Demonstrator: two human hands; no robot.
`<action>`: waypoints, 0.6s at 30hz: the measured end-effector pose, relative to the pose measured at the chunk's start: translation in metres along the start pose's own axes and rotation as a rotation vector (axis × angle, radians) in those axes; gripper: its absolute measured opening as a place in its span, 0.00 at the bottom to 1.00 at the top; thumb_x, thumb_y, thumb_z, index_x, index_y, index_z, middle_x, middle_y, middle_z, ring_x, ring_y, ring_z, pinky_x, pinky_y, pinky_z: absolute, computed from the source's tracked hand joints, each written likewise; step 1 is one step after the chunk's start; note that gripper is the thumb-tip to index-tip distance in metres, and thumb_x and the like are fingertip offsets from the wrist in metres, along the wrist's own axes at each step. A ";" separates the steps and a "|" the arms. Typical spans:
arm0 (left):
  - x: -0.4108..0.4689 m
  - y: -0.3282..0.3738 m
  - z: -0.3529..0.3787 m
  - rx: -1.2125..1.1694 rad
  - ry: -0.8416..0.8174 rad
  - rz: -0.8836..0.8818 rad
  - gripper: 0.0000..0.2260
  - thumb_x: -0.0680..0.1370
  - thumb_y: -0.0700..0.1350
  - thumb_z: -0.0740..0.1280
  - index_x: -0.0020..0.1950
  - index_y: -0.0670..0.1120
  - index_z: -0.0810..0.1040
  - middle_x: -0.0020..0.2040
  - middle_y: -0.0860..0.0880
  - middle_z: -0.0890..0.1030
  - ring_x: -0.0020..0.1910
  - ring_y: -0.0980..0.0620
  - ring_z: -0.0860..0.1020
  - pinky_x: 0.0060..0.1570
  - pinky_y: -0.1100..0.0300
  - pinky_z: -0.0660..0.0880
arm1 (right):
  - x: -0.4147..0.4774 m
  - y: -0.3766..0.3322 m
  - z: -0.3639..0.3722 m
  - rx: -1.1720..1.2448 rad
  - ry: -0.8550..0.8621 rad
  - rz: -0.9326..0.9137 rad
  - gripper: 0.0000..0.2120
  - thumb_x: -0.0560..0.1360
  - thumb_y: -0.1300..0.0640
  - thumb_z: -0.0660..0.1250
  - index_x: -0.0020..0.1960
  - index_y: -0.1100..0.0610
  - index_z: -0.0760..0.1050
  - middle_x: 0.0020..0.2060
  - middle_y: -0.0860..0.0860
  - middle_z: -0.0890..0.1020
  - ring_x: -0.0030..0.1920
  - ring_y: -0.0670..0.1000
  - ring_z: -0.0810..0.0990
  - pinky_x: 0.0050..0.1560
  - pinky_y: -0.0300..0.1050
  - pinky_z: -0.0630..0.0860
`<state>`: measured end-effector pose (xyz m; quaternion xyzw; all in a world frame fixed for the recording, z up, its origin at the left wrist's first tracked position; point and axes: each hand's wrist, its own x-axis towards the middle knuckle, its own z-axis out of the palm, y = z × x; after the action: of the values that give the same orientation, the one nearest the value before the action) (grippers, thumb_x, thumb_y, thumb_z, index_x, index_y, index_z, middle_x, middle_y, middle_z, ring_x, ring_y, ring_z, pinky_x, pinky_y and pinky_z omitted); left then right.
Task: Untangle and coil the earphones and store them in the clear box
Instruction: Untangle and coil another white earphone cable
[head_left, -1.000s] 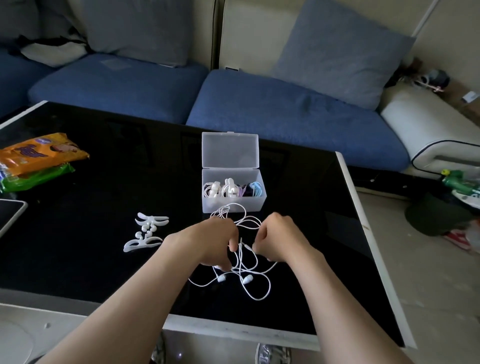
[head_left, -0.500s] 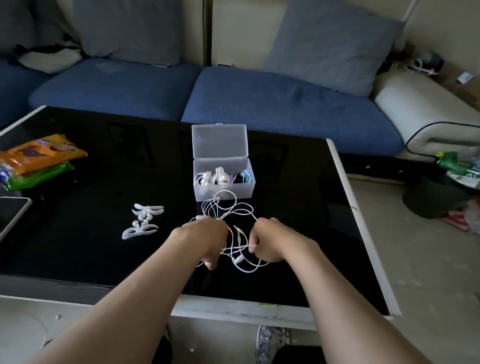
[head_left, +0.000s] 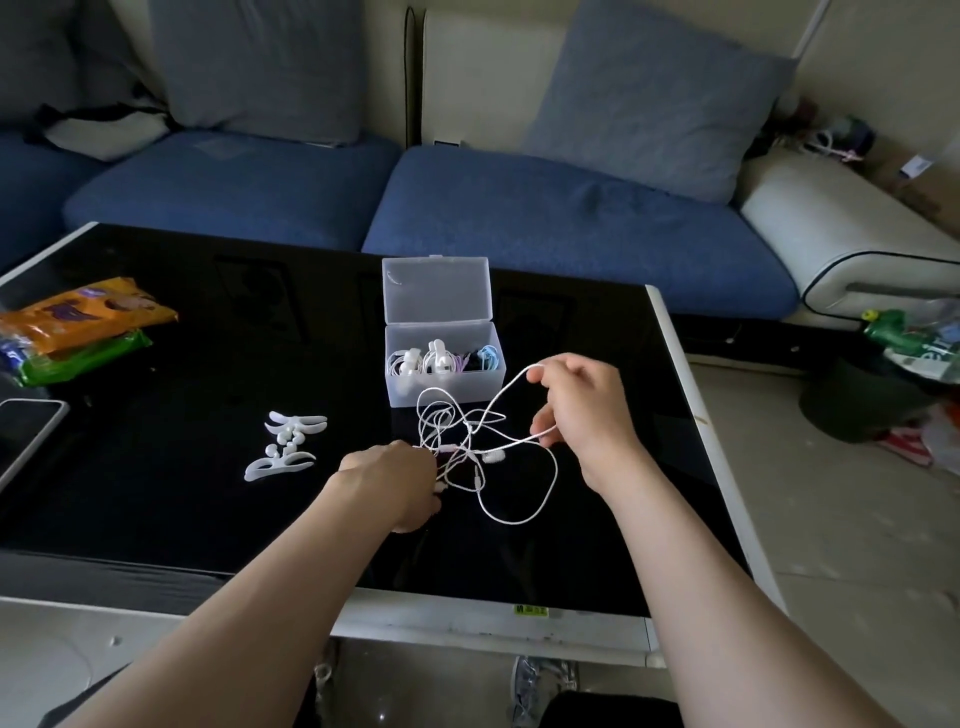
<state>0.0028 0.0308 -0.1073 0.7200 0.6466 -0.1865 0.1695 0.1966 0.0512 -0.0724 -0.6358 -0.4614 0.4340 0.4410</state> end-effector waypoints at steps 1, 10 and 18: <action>0.000 0.000 -0.002 -0.020 0.028 -0.005 0.14 0.83 0.54 0.66 0.64 0.49 0.78 0.62 0.47 0.80 0.61 0.42 0.81 0.50 0.51 0.76 | 0.001 -0.002 0.001 0.047 0.017 -0.002 0.11 0.83 0.61 0.60 0.50 0.60 0.82 0.22 0.46 0.74 0.24 0.50 0.76 0.25 0.43 0.72; -0.002 -0.006 -0.023 -0.090 0.166 -0.001 0.04 0.80 0.45 0.65 0.54 0.51 0.76 0.53 0.49 0.78 0.46 0.45 0.75 0.45 0.53 0.71 | 0.013 -0.017 0.008 0.413 0.044 0.026 0.10 0.85 0.54 0.66 0.63 0.51 0.81 0.31 0.52 0.76 0.22 0.48 0.64 0.24 0.40 0.58; -0.007 -0.023 -0.029 -0.053 0.139 -0.145 0.13 0.81 0.38 0.63 0.62 0.50 0.79 0.51 0.49 0.74 0.56 0.43 0.80 0.45 0.52 0.74 | 0.013 -0.007 -0.007 0.109 0.321 -0.062 0.28 0.85 0.60 0.59 0.83 0.48 0.60 0.46 0.53 0.89 0.27 0.45 0.75 0.28 0.38 0.70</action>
<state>-0.0188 0.0413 -0.0792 0.6778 0.7120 -0.1307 0.1291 0.2043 0.0636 -0.0656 -0.6577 -0.3800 0.3374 0.5560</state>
